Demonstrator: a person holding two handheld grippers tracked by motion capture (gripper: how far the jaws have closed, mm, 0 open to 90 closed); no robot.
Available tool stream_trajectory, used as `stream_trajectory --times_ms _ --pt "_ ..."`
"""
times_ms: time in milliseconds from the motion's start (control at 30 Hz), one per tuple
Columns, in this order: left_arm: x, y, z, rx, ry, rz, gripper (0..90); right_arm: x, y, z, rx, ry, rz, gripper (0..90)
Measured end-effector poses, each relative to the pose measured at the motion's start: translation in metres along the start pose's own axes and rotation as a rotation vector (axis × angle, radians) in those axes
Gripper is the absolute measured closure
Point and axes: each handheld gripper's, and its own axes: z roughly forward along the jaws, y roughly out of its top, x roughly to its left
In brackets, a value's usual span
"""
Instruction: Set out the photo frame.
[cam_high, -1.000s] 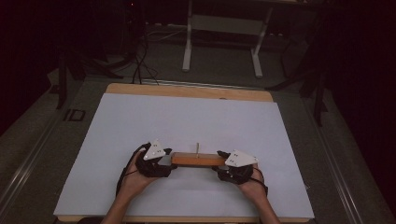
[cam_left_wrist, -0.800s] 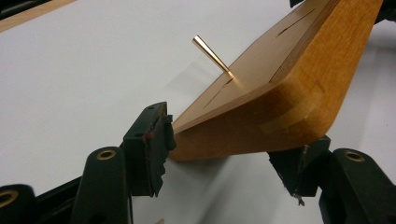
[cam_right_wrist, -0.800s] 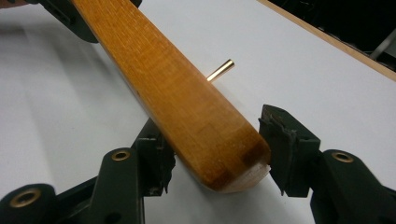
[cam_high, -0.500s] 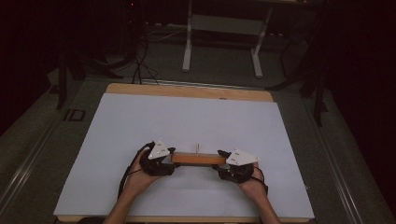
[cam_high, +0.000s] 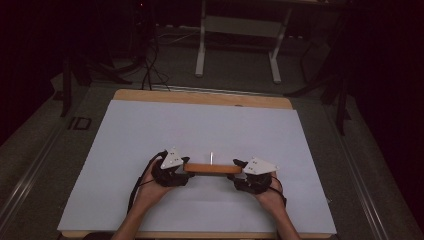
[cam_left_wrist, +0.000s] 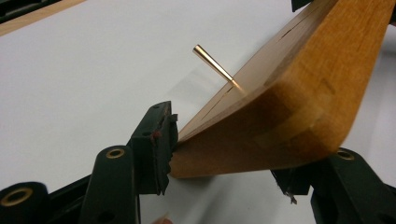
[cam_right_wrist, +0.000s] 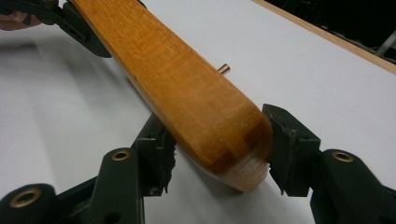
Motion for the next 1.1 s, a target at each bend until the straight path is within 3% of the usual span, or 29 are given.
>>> stream_trajectory --times_ms 167,367,700,833,933,1100 --pt "-0.001 0.0 0.003 0.009 -0.001 0.011 44.4 -0.002 -0.004 0.004 0.019 0.005 0.011 46.4" --pt "0.003 0.001 0.006 0.008 -0.013 -0.004 44.5 -0.008 -0.004 0.006 0.016 0.033 0.033 46.5" --pt "0.007 0.002 0.014 0.022 -0.01 -0.002 45.3 -0.014 -0.004 0.013 0.02 0.058 0.034 46.8" --pt "0.007 0.003 0.015 0.033 -0.001 0.018 46.8 -0.017 -0.003 0.014 0.022 0.064 0.032 47.6" --pt "0.002 0.005 0.016 0.053 0.043 0.072 47.9 -0.016 -0.002 0.014 0.025 0.061 0.021 48.2" --pt "-0.003 0.005 0.016 0.063 0.083 0.124 49.5 -0.015 -0.001 0.013 0.029 0.059 0.008 48.8"
